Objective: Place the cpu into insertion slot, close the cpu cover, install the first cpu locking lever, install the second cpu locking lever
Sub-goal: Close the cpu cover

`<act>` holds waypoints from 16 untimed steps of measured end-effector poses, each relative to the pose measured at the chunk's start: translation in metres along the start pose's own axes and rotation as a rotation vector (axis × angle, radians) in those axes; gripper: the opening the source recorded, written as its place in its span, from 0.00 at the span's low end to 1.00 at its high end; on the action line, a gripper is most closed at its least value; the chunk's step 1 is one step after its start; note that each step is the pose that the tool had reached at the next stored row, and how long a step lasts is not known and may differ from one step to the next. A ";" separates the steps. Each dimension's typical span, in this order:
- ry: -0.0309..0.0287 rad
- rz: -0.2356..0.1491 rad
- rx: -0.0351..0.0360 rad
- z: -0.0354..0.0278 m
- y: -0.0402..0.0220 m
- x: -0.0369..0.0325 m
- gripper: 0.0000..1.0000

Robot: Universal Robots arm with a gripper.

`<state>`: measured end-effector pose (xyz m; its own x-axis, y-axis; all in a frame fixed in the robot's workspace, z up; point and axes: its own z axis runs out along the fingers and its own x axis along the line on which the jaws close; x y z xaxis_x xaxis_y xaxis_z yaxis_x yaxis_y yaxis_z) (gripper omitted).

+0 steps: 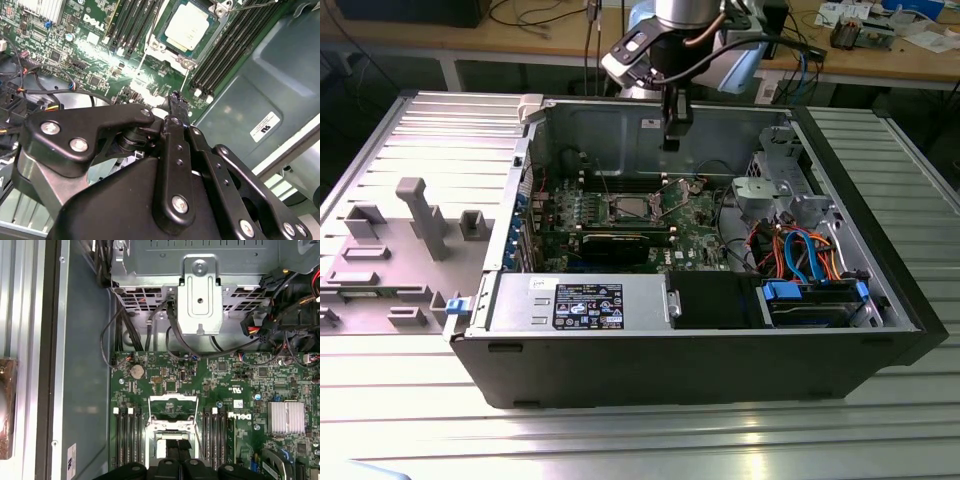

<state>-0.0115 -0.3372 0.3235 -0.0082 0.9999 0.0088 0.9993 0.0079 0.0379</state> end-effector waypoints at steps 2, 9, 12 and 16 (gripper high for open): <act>-0.0002 0.000 -0.0001 0.0028 0.0006 0.0000 0.11; -0.0002 0.000 0.0000 0.0112 0.0044 -0.0001 0.11; -0.0003 0.000 0.0000 0.0149 0.0042 -0.0002 0.11; -0.0005 0.000 0.0001 0.0160 0.0047 -0.0002 0.11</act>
<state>-0.0062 -0.3373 0.3077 -0.0085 0.9999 0.0083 0.9993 0.0081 0.0378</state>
